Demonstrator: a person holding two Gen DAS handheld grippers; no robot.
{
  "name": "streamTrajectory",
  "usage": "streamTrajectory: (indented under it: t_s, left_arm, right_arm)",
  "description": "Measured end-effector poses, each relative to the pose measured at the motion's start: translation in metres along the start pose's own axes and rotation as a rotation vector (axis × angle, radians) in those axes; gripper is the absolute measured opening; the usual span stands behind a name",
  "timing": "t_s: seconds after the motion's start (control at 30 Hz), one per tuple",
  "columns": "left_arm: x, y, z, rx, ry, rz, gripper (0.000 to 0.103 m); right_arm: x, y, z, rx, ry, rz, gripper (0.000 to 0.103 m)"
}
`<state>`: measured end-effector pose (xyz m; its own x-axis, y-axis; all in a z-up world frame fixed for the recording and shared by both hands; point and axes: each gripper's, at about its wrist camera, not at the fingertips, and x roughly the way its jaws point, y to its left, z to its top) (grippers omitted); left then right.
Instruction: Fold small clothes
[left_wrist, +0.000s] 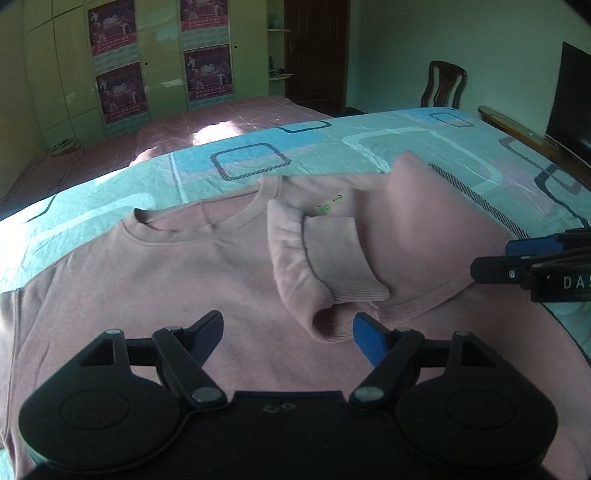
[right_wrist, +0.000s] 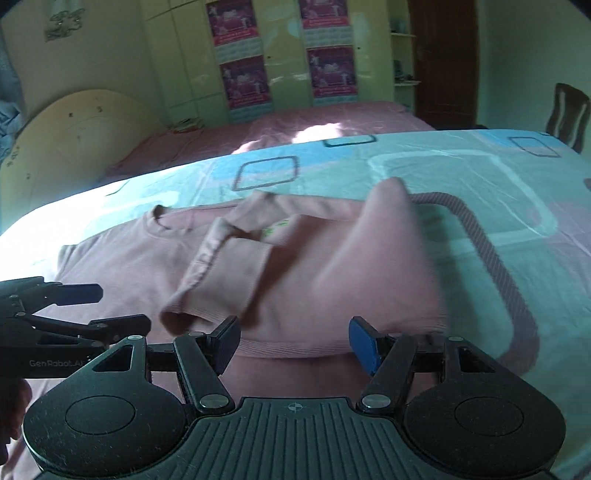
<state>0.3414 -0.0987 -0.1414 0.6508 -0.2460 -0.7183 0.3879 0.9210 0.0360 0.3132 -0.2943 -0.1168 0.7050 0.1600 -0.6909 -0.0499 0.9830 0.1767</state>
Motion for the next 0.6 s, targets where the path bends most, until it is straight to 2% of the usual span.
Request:
streamTrajectory:
  t_s: [0.1,0.27,0.33,0.4,0.47,0.5,0.57,0.6]
  left_arm:
    - [0.02,-0.012,0.0,0.029,0.013,0.033,0.065]
    - [0.042,-0.006,0.001,-0.004,0.008,0.094,0.059]
    - [0.047,-0.007,0.006,-0.001,-0.006,0.108,0.047]
    - [0.048,-0.005,0.01,-0.019,-0.042,0.099,0.022]
    - [0.043,0.001,0.015,-0.067,-0.074,0.098,0.013]
    - [0.038,0.006,0.017,-0.101,-0.097,0.098,0.011]
    - [0.027,0.02,0.02,-0.178,-0.144,0.09,0.011]
    - [0.021,0.028,0.023,-0.22,-0.164,0.088,0.01]
  right_arm:
    - [-0.004,-0.026,-0.01,0.019,0.006,-0.082,0.065]
    - [0.003,-0.052,-0.02,0.045,0.024,-0.146,0.064]
    - [0.011,-0.058,-0.019,0.047,0.036,-0.152,0.064]
    - [0.017,-0.06,-0.018,0.055,0.034,-0.152,0.064]
    - [0.023,-0.06,-0.015,0.059,0.028,-0.141,0.064]
    - [0.026,-0.059,-0.012,0.061,0.022,-0.136,0.064]
    - [0.031,-0.058,-0.006,0.073,0.015,-0.109,0.046]
    - [0.037,-0.056,-0.001,0.077,0.018,-0.099,0.044]
